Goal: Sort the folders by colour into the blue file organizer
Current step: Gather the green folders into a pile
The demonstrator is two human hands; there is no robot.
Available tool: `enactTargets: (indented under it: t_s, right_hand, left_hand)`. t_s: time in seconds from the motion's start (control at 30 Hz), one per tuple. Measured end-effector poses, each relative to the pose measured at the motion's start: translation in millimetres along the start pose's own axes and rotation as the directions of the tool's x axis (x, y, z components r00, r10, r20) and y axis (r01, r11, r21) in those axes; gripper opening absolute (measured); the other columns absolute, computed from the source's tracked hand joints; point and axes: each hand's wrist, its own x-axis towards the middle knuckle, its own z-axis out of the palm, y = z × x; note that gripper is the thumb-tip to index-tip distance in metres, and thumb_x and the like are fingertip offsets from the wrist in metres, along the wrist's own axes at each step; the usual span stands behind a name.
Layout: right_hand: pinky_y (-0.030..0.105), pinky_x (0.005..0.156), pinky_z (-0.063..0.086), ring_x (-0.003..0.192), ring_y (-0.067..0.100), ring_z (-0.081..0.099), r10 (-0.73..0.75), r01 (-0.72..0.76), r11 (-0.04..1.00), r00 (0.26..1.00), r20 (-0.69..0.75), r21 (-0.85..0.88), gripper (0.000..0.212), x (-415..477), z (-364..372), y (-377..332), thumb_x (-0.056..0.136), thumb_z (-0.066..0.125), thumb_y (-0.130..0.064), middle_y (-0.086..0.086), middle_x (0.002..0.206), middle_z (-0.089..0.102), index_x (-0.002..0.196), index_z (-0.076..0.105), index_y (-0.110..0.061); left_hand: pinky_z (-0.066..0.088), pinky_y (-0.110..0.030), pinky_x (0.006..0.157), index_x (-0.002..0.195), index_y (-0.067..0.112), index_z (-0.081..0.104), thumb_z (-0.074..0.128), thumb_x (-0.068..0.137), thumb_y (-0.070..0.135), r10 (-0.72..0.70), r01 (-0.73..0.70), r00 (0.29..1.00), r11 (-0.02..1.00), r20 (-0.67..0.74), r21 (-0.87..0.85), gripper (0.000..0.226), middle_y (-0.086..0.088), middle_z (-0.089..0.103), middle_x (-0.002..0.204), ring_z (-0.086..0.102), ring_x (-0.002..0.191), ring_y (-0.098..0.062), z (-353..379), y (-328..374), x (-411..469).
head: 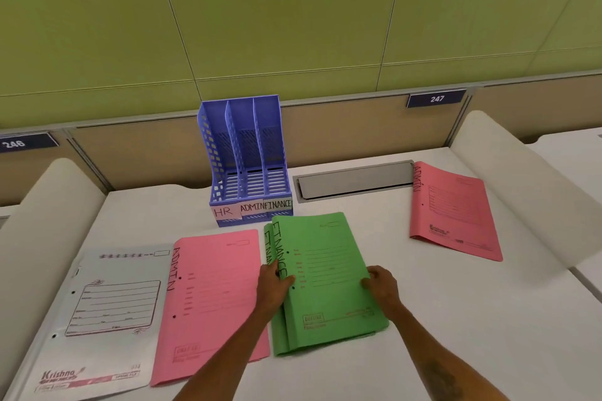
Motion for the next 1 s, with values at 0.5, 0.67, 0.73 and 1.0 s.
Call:
enactTargets:
  t_s: [0.5, 0.67, 0.73, 1.0]
  right_hand:
    - [0.033, 0.082, 0.048, 0.099, 0.026, 0.060, -0.064, 0.050, 0.974, 0.996, -0.057, -0.219, 0.040, -1.2, 16.2, 5.0, 0.083, 0.066, -0.020, 0.011, 0.112, 0.059, 0.121, 0.060, -0.011]
    - [0.034, 0.087, 0.047, 0.104, 0.027, 0.061, -0.032, 0.017, 0.984, 0.996, -0.085, -0.178, 0.040, 4.6, 12.0, 4.6, 0.087, 0.065, -0.025, 0.011, 0.117, 0.062, 0.123, 0.060, -0.010]
    - [0.034, 0.088, 0.045, 0.106, 0.026, 0.060, 0.016, -0.025, 0.997, 0.993, -0.118, -0.074, 0.035, 8.8, 8.6, 4.8, 0.087, 0.063, -0.024, 0.008, 0.116, 0.064, 0.119, 0.063, -0.010]
    - [0.025, 0.052, 0.047, 0.063, 0.017, 0.053, 0.414, -0.210, 0.564, 0.909, -0.053, 0.798, 0.011, 38.8, -52.7, 4.8, 0.088, 0.061, -0.008, 0.008, 0.075, 0.058, 0.099, 0.063, -0.005]
  left_hand:
    - [0.044, -0.015, 0.078, 0.125, 0.011, 0.053, 0.071, 0.084, 0.020, 0.079, -0.069, 0.996, 0.974, -0.039, 0.216, 0.046, -0.001, 0.041, 0.106, 0.050, 0.093, -0.011, -16.8, 19.3, -23.3]
    - [0.051, -0.017, 0.071, 0.130, 0.010, 0.049, 0.065, 0.086, 0.014, 0.137, -0.117, 0.987, 0.971, -0.086, 0.209, 0.047, 0.000, 0.042, 0.108, 0.054, 0.097, -0.016, -15.0, 22.6, -20.8]
    - [0.057, -0.032, 0.081, 0.132, 0.011, 0.049, 0.063, 0.087, 0.016, 0.167, -0.140, 0.981, 0.963, -0.101, 0.230, 0.047, -0.001, 0.045, 0.114, 0.054, 0.102, -0.019, -14.8, 23.4, -17.3]
    - [0.053, -0.039, 0.088, 0.129, 0.015, 0.052, 0.058, 0.091, 0.017, 0.287, -0.236, 0.947, 0.927, -0.147, 0.290, 0.038, 0.002, 0.051, 0.118, 0.048, 0.106, -0.015, -11.1, 26.3, -6.4]
